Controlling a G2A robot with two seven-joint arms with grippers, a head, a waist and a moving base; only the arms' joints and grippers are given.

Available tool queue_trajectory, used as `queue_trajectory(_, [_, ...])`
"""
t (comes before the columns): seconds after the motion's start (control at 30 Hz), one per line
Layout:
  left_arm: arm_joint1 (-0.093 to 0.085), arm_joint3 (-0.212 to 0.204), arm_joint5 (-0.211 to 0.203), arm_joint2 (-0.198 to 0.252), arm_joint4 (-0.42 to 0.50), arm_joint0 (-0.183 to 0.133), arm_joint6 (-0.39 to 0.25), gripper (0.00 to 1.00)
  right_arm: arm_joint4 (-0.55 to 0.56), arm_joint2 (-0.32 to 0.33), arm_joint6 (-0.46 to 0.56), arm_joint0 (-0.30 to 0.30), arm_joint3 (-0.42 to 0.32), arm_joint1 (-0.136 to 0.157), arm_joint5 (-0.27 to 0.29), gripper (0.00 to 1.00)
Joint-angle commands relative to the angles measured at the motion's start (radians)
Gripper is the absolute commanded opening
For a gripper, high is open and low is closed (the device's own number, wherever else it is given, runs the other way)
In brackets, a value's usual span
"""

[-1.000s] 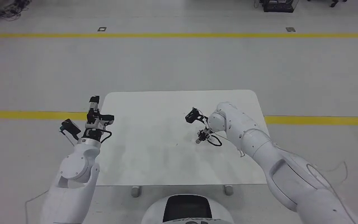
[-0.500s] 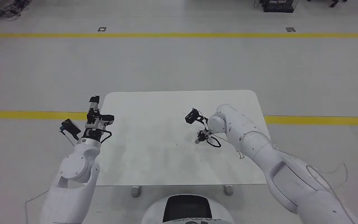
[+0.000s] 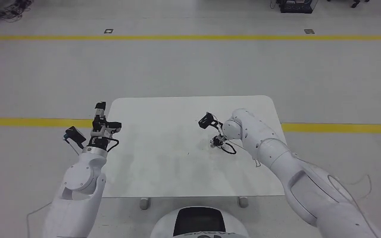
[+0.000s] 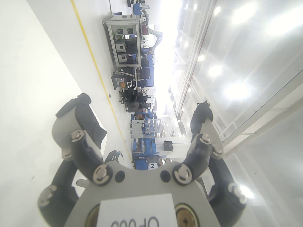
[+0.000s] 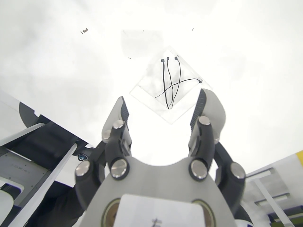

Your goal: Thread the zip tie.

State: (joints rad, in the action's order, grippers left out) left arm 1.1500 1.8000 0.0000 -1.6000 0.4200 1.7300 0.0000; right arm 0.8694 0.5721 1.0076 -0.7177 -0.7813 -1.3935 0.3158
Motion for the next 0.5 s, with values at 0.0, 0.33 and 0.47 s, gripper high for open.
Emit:
queue_trajectory(0.0, [0.000,0.000,0.000,0.000,0.000,0.000,0.000,1.00,0.002,0.001,-0.006,-0.001,0.006,-0.002,0.002,0.39])
queue_trajectory(0.33, [0.000,0.000,0.000,0.000,0.000,0.000,0.000,1.00,0.016,-0.017,-0.048,0.006,0.084,-0.029,0.002,0.31])
queue_trajectory(0.47, [0.000,0.000,0.000,0.000,0.000,0.000,0.000,1.00,0.012,-0.026,-0.068,0.015,0.130,-0.046,0.008,0.27])
